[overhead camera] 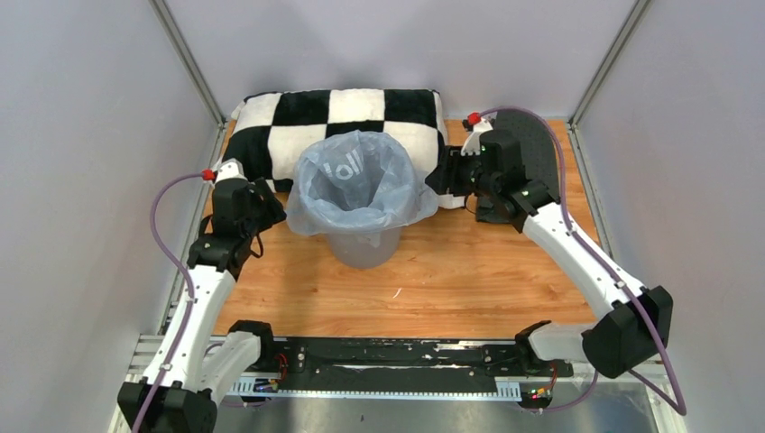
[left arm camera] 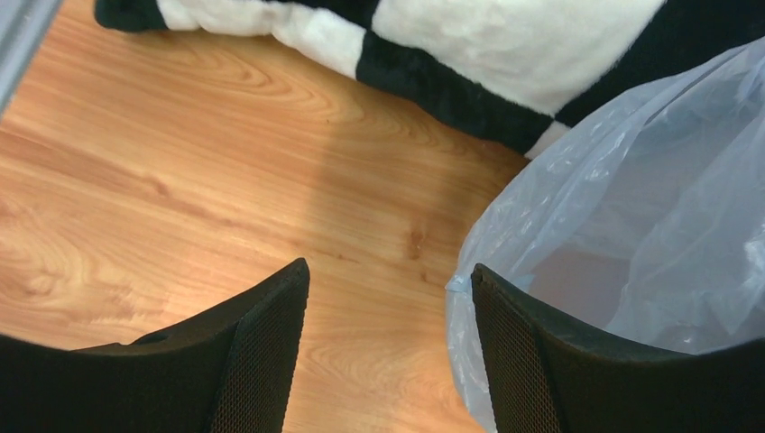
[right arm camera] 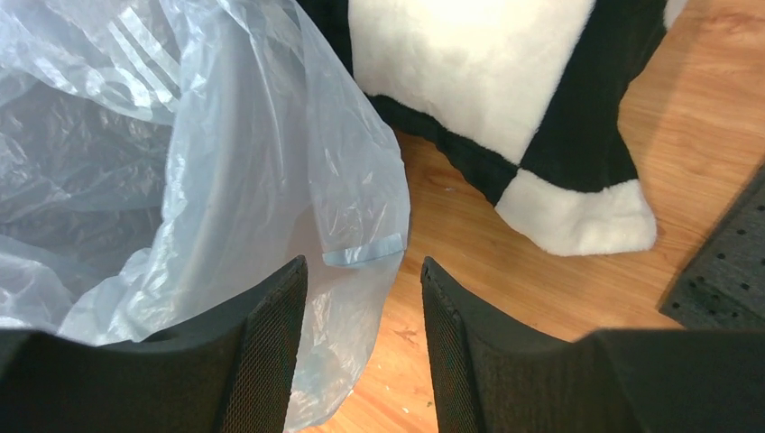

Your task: Put the trash bags into the trash bin

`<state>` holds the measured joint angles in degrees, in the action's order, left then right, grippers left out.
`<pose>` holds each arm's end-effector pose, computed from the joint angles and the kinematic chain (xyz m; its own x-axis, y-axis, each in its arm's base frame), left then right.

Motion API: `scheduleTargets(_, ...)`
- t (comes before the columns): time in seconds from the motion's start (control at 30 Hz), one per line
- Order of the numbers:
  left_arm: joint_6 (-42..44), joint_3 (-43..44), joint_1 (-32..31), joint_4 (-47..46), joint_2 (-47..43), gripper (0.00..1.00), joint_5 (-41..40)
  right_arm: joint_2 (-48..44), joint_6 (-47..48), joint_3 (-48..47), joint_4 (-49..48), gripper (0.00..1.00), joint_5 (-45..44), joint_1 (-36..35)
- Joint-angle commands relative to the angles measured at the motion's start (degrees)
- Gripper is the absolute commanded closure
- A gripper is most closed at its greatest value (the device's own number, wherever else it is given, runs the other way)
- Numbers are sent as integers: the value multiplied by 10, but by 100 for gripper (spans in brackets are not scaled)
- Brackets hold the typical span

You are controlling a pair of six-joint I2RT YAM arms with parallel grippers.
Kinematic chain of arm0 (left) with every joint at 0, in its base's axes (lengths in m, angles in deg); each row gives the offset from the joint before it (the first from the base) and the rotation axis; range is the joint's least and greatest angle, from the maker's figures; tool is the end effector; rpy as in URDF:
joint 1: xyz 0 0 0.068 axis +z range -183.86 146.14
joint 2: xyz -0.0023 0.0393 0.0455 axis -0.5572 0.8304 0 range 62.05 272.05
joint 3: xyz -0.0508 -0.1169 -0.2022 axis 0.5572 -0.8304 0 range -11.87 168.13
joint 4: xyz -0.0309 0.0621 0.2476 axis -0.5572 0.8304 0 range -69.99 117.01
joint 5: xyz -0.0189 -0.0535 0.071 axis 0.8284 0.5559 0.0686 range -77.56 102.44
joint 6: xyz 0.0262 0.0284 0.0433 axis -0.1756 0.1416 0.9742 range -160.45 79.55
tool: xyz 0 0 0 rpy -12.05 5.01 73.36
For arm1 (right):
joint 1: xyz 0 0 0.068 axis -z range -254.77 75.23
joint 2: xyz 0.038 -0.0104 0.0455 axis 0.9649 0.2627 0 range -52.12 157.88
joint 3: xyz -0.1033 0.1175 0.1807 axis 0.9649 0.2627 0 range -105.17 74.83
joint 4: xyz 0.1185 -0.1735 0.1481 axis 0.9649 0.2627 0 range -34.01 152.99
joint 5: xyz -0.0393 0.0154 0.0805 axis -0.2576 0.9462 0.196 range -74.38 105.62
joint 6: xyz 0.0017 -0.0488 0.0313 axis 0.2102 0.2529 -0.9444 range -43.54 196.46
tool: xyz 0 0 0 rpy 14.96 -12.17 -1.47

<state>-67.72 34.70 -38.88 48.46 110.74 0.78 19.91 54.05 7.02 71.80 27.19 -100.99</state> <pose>0.2101 -0.0099 0.2783 -0.4102 -0.4143 -0.8124 -0.3100 0.9011 -0.3031 0.2666 0.1406 0.3341 -0.5136 0.1634 -0.8424 -0.4393 0.7932 0.4217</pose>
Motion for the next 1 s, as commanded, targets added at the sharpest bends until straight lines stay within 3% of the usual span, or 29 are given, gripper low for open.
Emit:
scheduleTargets(0.0,-19,-12,4,-14,18,31,35,39,15,0,1,48,41,4)
scheduleTargets(0.3,-79,-80,8,-117,51,27,132,86,-11,16,-24,54,74,4)
scheduleTargets(0.57,-181,-160,8,-250,55,32,202,87,-38,44,-41,88,52,5)
scheduleTargets(0.7,-191,-166,8,-248,31,42,185,85,-40,53,-45,98,48,5)
scheduleTargets(0.8,-190,-156,10,-218,14,45,170,86,-40,54,-45,100,47,5)
scheduleTargets(0.87,-194,-155,14,-209,2,42,172,87,-40,55,-45,100,46,5)
scheduleTargets(0.97,-198,-161,17,-218,-8,30,211,87,-39,57,-45,100,44,5)
